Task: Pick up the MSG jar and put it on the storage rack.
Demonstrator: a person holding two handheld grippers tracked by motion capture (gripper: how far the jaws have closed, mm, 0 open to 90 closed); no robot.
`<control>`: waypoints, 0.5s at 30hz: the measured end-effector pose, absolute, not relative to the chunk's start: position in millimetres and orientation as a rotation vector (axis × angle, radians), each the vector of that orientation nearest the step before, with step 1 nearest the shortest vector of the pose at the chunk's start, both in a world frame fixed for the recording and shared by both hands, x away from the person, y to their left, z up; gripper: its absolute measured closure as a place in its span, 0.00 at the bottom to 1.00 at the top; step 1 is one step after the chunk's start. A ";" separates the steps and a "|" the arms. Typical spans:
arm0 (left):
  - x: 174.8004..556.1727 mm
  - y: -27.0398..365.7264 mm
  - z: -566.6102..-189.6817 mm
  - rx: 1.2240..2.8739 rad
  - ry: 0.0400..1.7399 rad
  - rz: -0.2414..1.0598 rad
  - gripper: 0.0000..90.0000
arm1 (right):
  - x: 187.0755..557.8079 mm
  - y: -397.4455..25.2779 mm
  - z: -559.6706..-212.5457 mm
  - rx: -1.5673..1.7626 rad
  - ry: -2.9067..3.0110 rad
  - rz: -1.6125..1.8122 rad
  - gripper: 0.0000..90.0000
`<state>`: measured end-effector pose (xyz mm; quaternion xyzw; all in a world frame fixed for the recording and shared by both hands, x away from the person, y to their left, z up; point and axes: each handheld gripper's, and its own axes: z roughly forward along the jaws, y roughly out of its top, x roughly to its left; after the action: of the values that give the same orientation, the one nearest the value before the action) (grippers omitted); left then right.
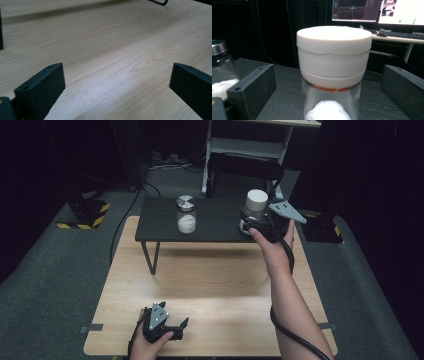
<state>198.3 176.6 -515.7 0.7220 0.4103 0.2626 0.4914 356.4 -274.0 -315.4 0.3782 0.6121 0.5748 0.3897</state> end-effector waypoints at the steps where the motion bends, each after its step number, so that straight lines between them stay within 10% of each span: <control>1: 198.2 176.2 -515.9 1.752 0.996 0.638 0.01 | 354.8 -274.8 -316.0 0.958 1.558 1.464 0.00; 15: 197.3 174.5 -515.6 1.756 0.996 0.648 0.01 | 336.7 -284.4 -329.3 0.928 1.565 1.482 0.00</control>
<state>197.3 174.5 -515.6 0.7226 0.4098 0.2664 0.4888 336.7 -284.4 -329.3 0.3645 0.6150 0.5823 0.3872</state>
